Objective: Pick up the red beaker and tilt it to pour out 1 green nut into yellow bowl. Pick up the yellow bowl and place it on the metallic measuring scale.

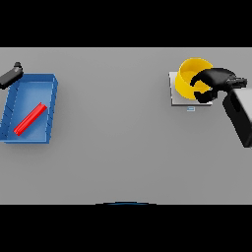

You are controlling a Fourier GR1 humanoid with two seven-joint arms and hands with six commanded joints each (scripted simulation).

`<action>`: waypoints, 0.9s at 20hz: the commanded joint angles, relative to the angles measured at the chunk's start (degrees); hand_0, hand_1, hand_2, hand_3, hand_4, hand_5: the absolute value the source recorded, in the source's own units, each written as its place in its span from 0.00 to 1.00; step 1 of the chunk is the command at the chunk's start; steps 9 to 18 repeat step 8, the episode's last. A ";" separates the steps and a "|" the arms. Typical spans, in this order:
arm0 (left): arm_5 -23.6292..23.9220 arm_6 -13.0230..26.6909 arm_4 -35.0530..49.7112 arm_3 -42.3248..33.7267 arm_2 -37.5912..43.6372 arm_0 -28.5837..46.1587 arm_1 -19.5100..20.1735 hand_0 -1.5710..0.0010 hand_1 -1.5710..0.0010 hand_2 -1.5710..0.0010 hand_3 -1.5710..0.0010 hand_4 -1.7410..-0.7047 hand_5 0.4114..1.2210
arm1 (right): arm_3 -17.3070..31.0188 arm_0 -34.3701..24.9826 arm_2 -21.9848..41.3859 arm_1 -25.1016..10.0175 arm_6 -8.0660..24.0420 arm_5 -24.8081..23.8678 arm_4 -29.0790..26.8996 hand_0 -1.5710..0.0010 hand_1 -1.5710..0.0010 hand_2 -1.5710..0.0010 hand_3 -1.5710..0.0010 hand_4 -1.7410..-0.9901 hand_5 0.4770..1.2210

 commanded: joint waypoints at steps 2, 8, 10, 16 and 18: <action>-0.24 -0.86 0.04 0.46 0.13 -0.26 -0.33 1.00 1.00 1.00 1.00 0.86 0.44 | -0.54 0.62 0.54 -0.30 0.10 -0.16 0.48 0.88 0.91 0.86 0.73 0.37 0.47; 1.21 0.37 -0.64 -1.15 -0.43 0.21 -0.04 1.00 1.00 1.00 1.00 0.86 0.44 | -1.36 0.89 1.04 -0.82 -0.23 -0.08 0.88 0.97 0.98 0.96 0.83 0.44 0.43; 1.21 0.37 -0.64 -1.15 -0.43 0.21 -0.04 1.00 1.00 1.00 1.00 0.86 0.44 | -1.36 0.89 1.04 -0.82 -0.23 -0.08 0.88 0.97 0.98 0.96 0.83 0.44 0.43; 1.21 0.37 -0.64 -1.15 -0.43 0.21 -0.04 1.00 1.00 1.00 1.00 0.86 0.44 | -1.36 0.89 1.04 -0.82 -0.23 -0.08 0.88 0.97 0.98 0.96 0.83 0.44 0.43; 1.21 0.37 -0.64 -1.15 -0.43 0.21 -0.04 1.00 1.00 1.00 1.00 0.86 0.44 | -1.36 0.89 1.04 -0.82 -0.23 -0.08 0.88 0.97 0.98 0.96 0.83 0.44 0.43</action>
